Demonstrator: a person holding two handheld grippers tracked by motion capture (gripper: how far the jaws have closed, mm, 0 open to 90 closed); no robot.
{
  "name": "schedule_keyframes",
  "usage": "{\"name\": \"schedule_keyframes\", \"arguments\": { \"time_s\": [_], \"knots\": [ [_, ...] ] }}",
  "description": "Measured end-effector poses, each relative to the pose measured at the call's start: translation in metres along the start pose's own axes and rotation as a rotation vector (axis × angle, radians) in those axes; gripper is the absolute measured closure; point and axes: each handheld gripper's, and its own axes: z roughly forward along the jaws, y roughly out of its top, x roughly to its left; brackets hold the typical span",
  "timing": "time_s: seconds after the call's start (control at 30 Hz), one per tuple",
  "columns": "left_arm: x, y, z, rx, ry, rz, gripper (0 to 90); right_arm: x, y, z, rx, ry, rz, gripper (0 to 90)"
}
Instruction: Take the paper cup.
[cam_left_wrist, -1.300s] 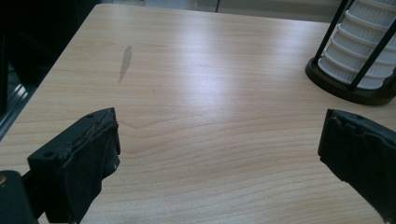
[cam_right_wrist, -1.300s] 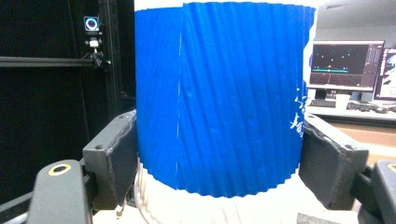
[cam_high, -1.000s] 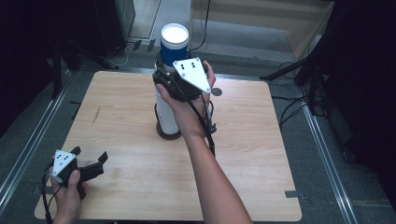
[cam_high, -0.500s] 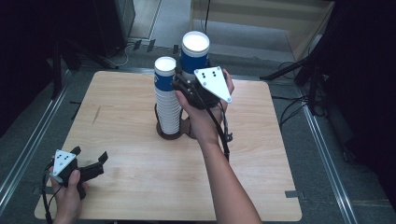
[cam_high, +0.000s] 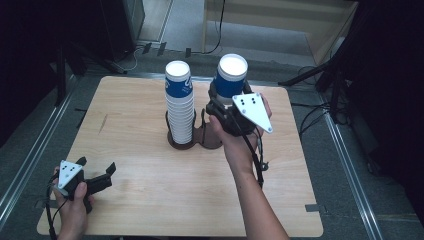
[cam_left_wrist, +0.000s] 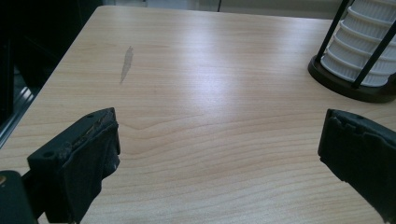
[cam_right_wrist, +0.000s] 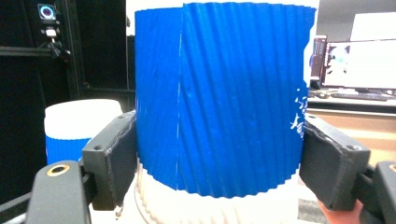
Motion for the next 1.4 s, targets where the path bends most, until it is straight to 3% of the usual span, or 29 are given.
{"name": "schedule_keyframes", "arguments": {
  "time_s": [0.3,0.47,0.67,0.77,0.87,0.97,1.13,1.2,1.4],
  "knots": [
    [0.0,-0.001,-0.002,-0.013,0.001,-0.003,0.0,-0.019,-0.023,-0.027,0.014,-0.003,-0.026,20.4],
    [0.0,-0.002,-0.004,-0.014,0.001,-0.002,0.0,-0.027,-0.033,-0.04,0.026,-0.016,-0.013,20.4],
    [0.001,-0.001,-0.003,-0.005,-0.05,-0.013,0.0,-0.032,-0.048,-0.054,0.051,-0.027,-0.027,20.4],
    [0.0,-0.001,-0.003,-0.003,-0.042,-0.001,0.0,-0.034,-0.056,-0.062,0.055,-0.028,-0.04,20.2],
    [-0.002,-0.002,-0.003,-0.036,-0.083,0.015,0.0,-0.036,-0.064,-0.069,0.063,-0.02,-0.037,20.2],
    [-0.005,0.0,0.001,-0.025,-0.088,0.03,0.0,-0.038,-0.075,-0.077,0.077,-0.023,-0.036,20.1],
    [-0.007,0.005,0.0,-0.003,-0.05,0.053,0.0,-0.042,-0.094,-0.088,0.101,-0.032,-0.032,20.1],
    [-0.011,0.01,-0.003,-0.002,-0.068,0.046,0.0,-0.044,-0.1,-0.091,0.11,-0.028,-0.033,20.1],
    [-0.03,0.028,-0.003,0.002,-0.086,0.086,0.0,-0.045,-0.111,-0.1,0.127,-0.023,-0.023,20.1]
  ]
}}
